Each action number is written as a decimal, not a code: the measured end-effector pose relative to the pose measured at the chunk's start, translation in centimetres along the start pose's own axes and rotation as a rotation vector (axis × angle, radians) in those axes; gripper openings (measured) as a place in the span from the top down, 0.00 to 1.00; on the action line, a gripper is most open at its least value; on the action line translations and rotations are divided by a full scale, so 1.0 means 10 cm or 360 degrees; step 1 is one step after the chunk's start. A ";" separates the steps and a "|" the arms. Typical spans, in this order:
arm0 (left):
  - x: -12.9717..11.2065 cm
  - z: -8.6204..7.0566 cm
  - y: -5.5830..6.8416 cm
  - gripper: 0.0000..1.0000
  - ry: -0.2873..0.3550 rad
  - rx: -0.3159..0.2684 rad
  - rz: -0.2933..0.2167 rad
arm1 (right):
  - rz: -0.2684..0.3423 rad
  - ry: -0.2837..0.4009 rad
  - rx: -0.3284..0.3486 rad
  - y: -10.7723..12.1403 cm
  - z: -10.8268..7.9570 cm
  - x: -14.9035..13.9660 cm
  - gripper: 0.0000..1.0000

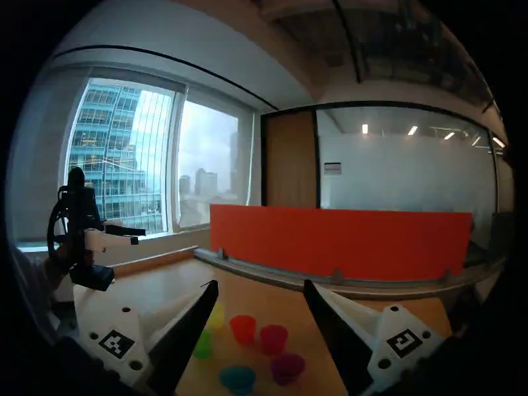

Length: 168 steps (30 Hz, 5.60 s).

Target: Pour water

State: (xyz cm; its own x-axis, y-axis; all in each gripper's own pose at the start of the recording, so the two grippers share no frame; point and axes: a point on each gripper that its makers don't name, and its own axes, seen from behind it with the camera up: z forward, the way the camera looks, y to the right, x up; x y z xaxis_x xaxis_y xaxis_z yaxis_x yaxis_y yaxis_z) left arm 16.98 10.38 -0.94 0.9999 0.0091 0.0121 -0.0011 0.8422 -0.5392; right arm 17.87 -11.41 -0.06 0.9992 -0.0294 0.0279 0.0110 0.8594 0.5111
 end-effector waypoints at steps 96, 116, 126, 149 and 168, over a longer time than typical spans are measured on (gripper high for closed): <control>-2.83 0.82 0.42 0.00 -0.0957 -0.0531 0.0266 | -0.0183 -0.0903 0.0441 -0.44 0.19 -2.91 0.00; -2.87 1.11 0.55 0.00 -0.0946 -0.0587 0.0219 | -0.0172 -0.0917 0.0444 -0.44 0.34 -3.04 0.00; -2.90 1.15 0.57 0.00 -0.0951 -0.0593 0.0219 | -0.0174 -0.0915 0.0445 -0.44 0.37 -3.03 0.00; -2.93 1.15 0.56 0.12 -0.0962 -0.0591 0.0221 | -0.0178 -0.0919 0.0448 -0.53 0.50 -3.10 0.00; -2.85 1.12 0.60 0.12 -0.0920 -0.0586 0.0203 | -0.0152 -0.0870 0.0389 -0.47 0.56 -3.06 0.08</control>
State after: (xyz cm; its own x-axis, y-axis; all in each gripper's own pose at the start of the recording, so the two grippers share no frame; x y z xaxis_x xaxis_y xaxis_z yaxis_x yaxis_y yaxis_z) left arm -11.73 21.21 4.94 0.8239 0.4674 0.3206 -0.0108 0.5786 -0.8155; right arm -12.99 -17.39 1.49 0.8286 -0.4142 0.3766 0.0256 0.7001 0.7136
